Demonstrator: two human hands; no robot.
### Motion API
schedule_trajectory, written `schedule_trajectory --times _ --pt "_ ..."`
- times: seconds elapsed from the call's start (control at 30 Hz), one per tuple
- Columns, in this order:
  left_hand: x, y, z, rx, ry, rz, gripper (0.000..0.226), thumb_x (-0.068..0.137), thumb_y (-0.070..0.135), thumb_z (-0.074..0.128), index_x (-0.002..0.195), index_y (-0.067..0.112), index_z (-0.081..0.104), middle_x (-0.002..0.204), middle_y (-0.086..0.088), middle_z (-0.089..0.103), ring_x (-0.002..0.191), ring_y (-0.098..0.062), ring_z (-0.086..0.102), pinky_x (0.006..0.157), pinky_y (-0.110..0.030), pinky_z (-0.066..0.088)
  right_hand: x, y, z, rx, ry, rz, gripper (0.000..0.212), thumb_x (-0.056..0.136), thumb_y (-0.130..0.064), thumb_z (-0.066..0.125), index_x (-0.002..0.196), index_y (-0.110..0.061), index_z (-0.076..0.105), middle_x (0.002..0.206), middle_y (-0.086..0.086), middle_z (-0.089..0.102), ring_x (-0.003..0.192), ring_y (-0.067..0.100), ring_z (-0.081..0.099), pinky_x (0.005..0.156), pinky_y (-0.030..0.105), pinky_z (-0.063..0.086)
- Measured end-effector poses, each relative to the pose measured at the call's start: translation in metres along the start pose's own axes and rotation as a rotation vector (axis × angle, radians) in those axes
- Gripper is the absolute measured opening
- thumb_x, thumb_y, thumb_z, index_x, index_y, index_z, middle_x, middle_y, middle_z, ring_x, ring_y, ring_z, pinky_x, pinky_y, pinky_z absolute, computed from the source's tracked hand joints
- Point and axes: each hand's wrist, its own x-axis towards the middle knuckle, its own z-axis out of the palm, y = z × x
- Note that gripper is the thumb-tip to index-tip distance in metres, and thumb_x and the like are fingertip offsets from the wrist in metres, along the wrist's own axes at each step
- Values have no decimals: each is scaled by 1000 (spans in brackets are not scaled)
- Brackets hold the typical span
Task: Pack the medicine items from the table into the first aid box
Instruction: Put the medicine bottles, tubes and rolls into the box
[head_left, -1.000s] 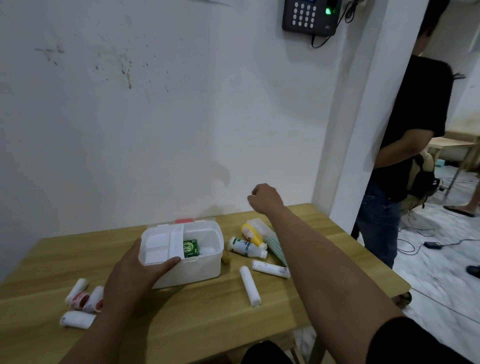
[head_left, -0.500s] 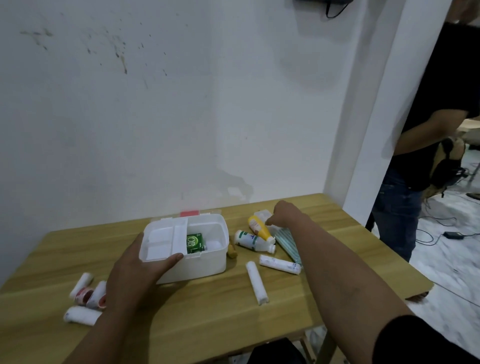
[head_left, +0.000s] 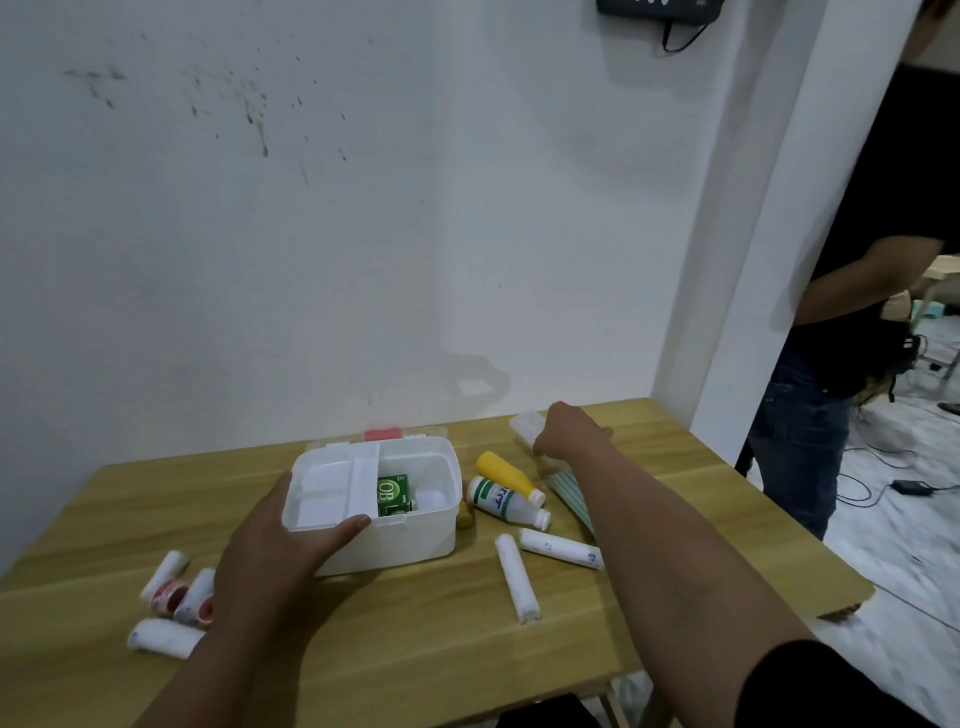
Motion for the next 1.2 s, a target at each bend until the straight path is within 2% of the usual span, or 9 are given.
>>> schedule_trajectory --times 0.1,0.17,0.3,0.4,0.57,0.7,0.87,1.03,1.2 --pt "-1 2 0 -11 -2 -1 104 59 75 75 148 32 42 139 -3 61 119 -28 59 88 -49 55 -1 -8 -20 65 33 -61 31 75 -22 79 87 -13 52 100 7 66 84 26 61 77 37 54" --pt "-3 3 -1 -20 -6 7 104 59 76 75 148 33 42 139 -3 61 119 -28 59 88 -49 55 -3 -19 -36 85 34 -115 40 73 -25 86 95 -7 58 96 7 64 85 26 61 67 33 49" --pt "-3 3 -5 -52 -29 -1 102 59 78 75 145 37 43 137 1 61 118 -24 59 85 -44 55 -15 -50 -63 179 -13 -241 57 70 -21 92 117 0 67 110 15 67 101 34 68 80 43 61" --pt "-2 5 -8 -51 -31 -7 102 57 80 75 144 38 44 135 4 62 116 -23 59 83 -41 54 -32 -74 -75 241 -155 -339 66 70 -15 93 129 -3 65 119 12 66 102 30 67 73 36 63" --pt "1 7 -10 -32 -67 -12 104 57 81 74 145 37 42 138 1 61 119 -25 58 80 -38 52 -64 -107 -71 35 -369 -454 65 71 -11 91 131 -6 66 125 5 65 105 25 65 82 38 64" --pt "3 6 -10 -14 -85 -19 107 56 82 73 147 34 41 140 -1 60 121 -27 57 82 -39 54 -79 -128 -51 -183 -347 -510 63 72 -10 90 129 -3 65 122 11 68 93 28 70 83 41 63" --pt "3 2 -9 -14 -92 -27 116 49 93 66 147 37 39 139 0 60 120 -26 58 82 -41 56 -86 -144 -20 -388 -266 -542 61 71 -17 90 124 -12 60 116 7 66 98 30 66 88 49 57" --pt "3 0 -7 -23 -81 -18 116 49 93 66 147 37 39 139 1 60 119 -25 58 84 -42 57 -84 -154 2 -294 -274 -549 66 69 -20 93 125 -11 60 113 8 66 100 31 66 90 48 57" --pt "4 1 -7 -17 -81 -13 115 51 90 68 148 35 39 141 1 59 121 -26 58 85 -41 55 -84 -148 22 -14 -274 -537 68 72 -18 89 134 -15 62 129 6 64 113 27 64 94 44 57"
